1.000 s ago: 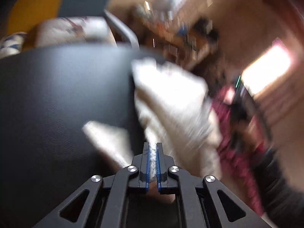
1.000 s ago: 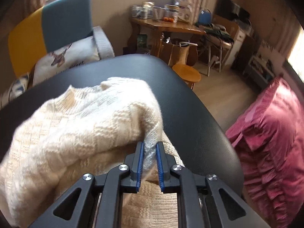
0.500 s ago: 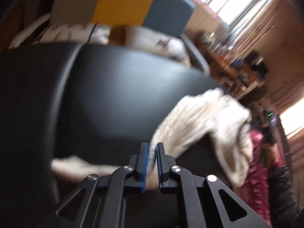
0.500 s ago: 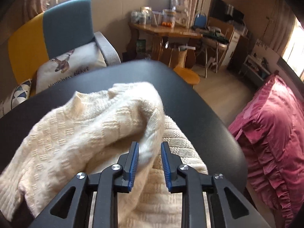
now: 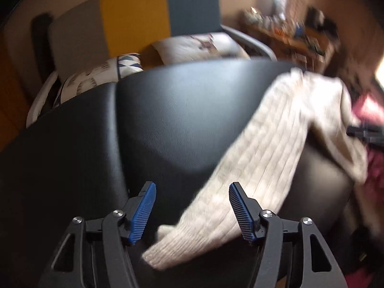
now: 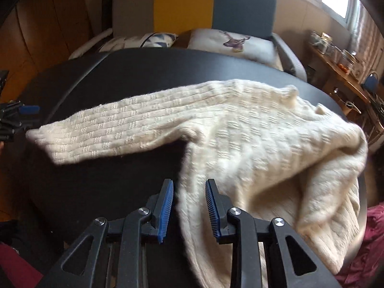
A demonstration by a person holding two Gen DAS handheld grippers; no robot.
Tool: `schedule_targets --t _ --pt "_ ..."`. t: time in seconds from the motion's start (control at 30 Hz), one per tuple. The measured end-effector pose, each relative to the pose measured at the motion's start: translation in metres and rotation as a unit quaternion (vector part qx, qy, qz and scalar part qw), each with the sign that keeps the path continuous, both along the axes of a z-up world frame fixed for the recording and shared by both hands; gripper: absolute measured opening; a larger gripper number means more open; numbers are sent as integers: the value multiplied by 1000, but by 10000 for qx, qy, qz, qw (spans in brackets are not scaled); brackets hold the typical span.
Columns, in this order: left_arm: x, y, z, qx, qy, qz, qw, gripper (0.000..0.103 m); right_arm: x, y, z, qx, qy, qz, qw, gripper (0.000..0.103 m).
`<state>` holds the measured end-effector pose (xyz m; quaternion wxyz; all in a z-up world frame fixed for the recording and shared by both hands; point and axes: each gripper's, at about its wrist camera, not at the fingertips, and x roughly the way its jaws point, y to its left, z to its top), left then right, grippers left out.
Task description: Fold clothes
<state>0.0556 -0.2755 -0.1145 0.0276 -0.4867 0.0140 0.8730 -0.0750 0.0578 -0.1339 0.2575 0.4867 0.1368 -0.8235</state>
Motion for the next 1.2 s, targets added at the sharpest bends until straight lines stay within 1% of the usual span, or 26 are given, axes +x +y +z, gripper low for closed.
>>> schedule_targets --t 0.03,0.07,0.13,0.2,0.23,0.27,0.3,0.37,0.43,0.5,0.57,0.67,0.77,0.8,0.87,0.9,0.97,1.0,1.03,1.1,1.17,1.2 --pt "0 3 -9 23 -114 -113 9999 66 -8 -4 -3 -14 -45 -50 10000 28" --pt "-1 7 -18 49 -215 -206 9995 68 -17 -6 -4 -54 -80 -154 9998 28" --pt "-5 12 -34 80 -353 -258 9990 71 -35 -8 -10 -114 -182 -349 9992 29" --pt "-9 18 -46 77 -520 -217 9984 72 -50 -4 -21 -122 -373 -510 9979 31" --pt "-10 21 -51 78 -554 -215 9982 69 -57 -3 -26 -125 -469 -590 9971 31" --pt "-8 24 -54 46 -475 -243 9986 64 -65 -1 -32 -129 -564 -670 9961 31" --pt "-6 26 -56 81 -404 -258 9988 54 -72 1 -37 -133 -660 -750 9949 32" --pt "-7 21 -54 487 -380 -110 9980 15 -87 4 -48 -140 -850 -909 9921 36" --pt "-8 9 -52 972 -325 198 9945 14 -89 1 -50 6 -700 -896 9935 37" --pt "-4 -3 -47 1422 -129 476 9886 14 -88 -5 -50 188 -635 -889 9938 37" --pt "-1 -16 -42 1891 46 739 9792 14 -90 -9 -49 105 -713 -962 9928 35" --pt "3 -43 -29 2612 350 1146 9578 14 -96 -23 -48 -79 -876 -1066 9904 35" --pt "2 -70 -16 3035 541 1493 9395 14 -100 -46 -47 -317 -1067 -1103 9876 36" --pt "1 -81 -12 3067 581 1662 9354 14 -101 -53 -46 -442 -1149 -1124 9860 38" --pt "-1 -99 -6 2890 565 2048 9334 17 -104 -66 -44 -825 -1377 -1100 9809 37" --pt "-4 -109 -3 2743 525 2252 9334 21 -106 -70 -42 -1037 -1501 -1102 9770 37" --pt "-9 -131 3 2524 400 2651 9297 43 -104 -62 -32 -1717 -1694 -1086 9644 37" --pt "-10 -142 7 2426 353 2840 9269 46 -102 -55 -26 -2092 -1780 -1073 9555 37" --pt "-9 -151 13 2300 394 2987 9254 47 -97 -46 -17 -2292 -1739 -1001 9525 37" --pt "-1 -161 27 2065 583 3116 9257 48 -80 -20 5 -2399 -1447 -761 9569 37" --pt "14 -155 38 2202 753 2972 9260 57 -59 6 19 -2271 -1259 -568 9640 37" --pt "21 -140 41 2431 772 2698 9285 58 -48 20 24 -2172 -1180 -478 9678 37"
